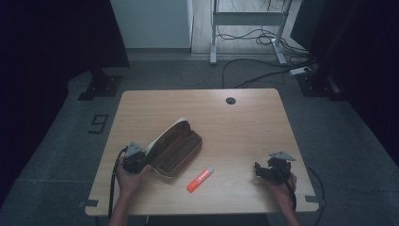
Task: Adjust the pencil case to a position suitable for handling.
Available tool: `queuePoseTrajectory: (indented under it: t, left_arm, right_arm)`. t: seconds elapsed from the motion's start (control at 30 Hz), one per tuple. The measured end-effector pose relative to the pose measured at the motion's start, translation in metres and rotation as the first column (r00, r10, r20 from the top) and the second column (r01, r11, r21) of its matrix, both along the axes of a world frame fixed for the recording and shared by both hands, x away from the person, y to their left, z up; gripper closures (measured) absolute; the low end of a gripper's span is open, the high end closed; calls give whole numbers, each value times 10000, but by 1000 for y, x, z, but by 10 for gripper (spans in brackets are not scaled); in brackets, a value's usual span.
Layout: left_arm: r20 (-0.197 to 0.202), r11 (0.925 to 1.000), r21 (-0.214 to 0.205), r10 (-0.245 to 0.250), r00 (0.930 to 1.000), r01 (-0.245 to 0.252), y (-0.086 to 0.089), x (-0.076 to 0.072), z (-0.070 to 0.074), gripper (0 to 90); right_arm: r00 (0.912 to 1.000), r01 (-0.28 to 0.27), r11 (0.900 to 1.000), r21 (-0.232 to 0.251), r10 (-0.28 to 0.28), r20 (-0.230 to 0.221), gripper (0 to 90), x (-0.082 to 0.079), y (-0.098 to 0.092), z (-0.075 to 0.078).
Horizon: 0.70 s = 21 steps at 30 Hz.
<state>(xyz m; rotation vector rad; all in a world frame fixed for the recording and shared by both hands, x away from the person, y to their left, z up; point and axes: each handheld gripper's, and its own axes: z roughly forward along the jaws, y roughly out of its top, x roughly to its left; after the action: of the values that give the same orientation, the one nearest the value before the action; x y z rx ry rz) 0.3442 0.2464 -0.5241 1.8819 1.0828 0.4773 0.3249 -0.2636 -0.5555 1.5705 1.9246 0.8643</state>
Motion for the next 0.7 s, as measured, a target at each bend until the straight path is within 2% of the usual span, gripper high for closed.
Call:
queuePoseTrajectory:
  t: [0.13,0.17,0.3,0.43,0.53,0.7]
  left_arm:
    - [87,10000,26,41,10000,-42,0,0,-1,737]
    - [111,9999,-96,70,9999,-69,0,0,-1,714]
    - [4,9994,-144,317,9995,-317,0,-1,-1,508]
    - [-24,9988,35,482,9988,-482,1,-5,-1,365]
    - [106,9982,28,607,9981,-607,4,-12,1,313]
    - [135,9979,-23,642,9978,-642,9,-24,7,288]
  right_arm:
    - [10000,3,10000,3,-3,-1,140,0,0,0]
    - [10000,7,10000,4,-7,-6,140,0,0,0]
    - [10000,3,10000,0,-3,1,140,0,0,0]
    - [10000,3,10000,-1,-3,-1,140,0,0,0]
    - [10000,8,10000,5,-8,-4,140,0,0,0]
    - [10000,8,10000,5,-8,-4,140,0,0,0]
